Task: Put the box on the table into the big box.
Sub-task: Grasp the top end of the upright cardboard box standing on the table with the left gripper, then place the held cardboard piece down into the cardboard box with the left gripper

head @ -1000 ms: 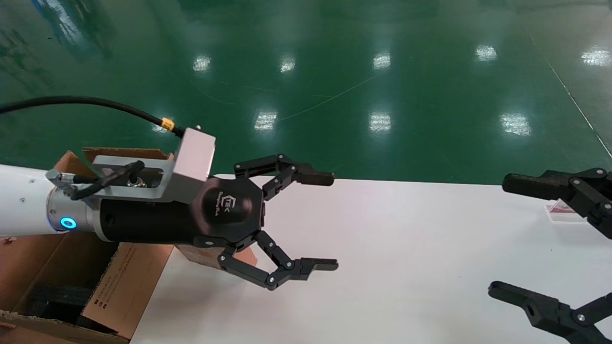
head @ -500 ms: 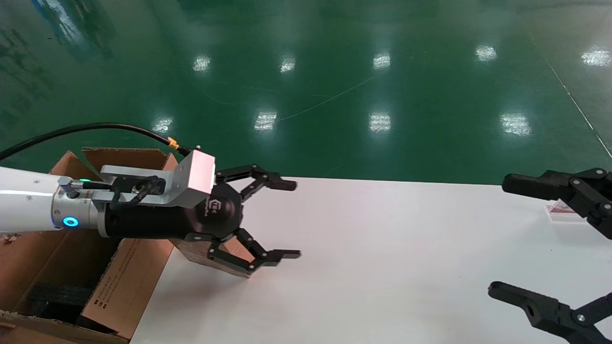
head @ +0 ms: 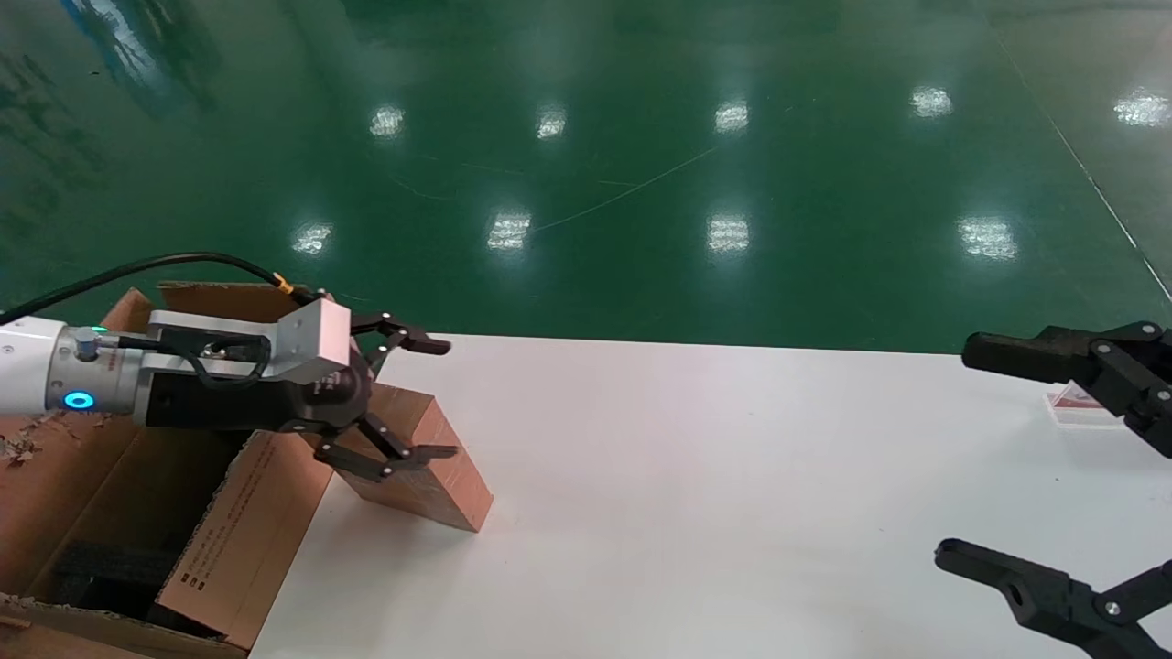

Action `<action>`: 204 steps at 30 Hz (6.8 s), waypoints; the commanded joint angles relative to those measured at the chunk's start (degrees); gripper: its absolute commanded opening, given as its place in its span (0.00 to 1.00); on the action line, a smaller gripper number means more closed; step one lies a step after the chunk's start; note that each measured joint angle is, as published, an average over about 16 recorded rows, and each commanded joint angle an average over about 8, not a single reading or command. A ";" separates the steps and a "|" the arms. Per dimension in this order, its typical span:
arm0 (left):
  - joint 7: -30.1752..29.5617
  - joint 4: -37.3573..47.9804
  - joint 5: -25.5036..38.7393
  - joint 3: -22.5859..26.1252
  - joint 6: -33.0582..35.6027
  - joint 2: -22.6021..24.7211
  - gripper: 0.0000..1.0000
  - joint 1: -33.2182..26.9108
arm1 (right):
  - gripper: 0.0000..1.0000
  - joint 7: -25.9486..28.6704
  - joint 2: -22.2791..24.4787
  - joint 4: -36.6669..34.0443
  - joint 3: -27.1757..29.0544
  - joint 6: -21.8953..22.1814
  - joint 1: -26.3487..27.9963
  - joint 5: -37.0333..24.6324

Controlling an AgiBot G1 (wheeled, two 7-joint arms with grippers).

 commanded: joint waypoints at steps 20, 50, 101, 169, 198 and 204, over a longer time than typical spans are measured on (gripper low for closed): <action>15.60 21.05 13.07 7.12 1.26 1.89 1.00 -13.50 | 1.00 0.00 0.00 0.00 -0.01 0.00 0.00 0.00; 23.94 33.89 16.06 11.95 1.50 6.08 0.00 -19.81 | 0.00 -0.01 0.01 0.00 -0.01 0.01 0.00 0.01; -5.96 35.51 13.17 14.40 -0.75 -4.22 0.00 -42.44 | 0.00 -0.01 0.01 0.00 -0.03 0.01 0.01 0.02; -7.62 48.69 10.14 12.67 -28.59 -10.36 0.00 -22.27 | 0.18 -0.02 0.02 0.00 -0.05 0.02 0.01 0.03; -0.69 56.66 7.37 10.44 -31.76 -6.14 0.00 -20.52 | 1.00 -0.03 0.02 0.00 -0.06 0.02 0.02 0.04; 0.91 59.53 7.31 10.61 -32.56 -4.71 0.00 -21.92 | 1.00 -0.03 0.02 0.00 -0.06 0.02 0.02 0.04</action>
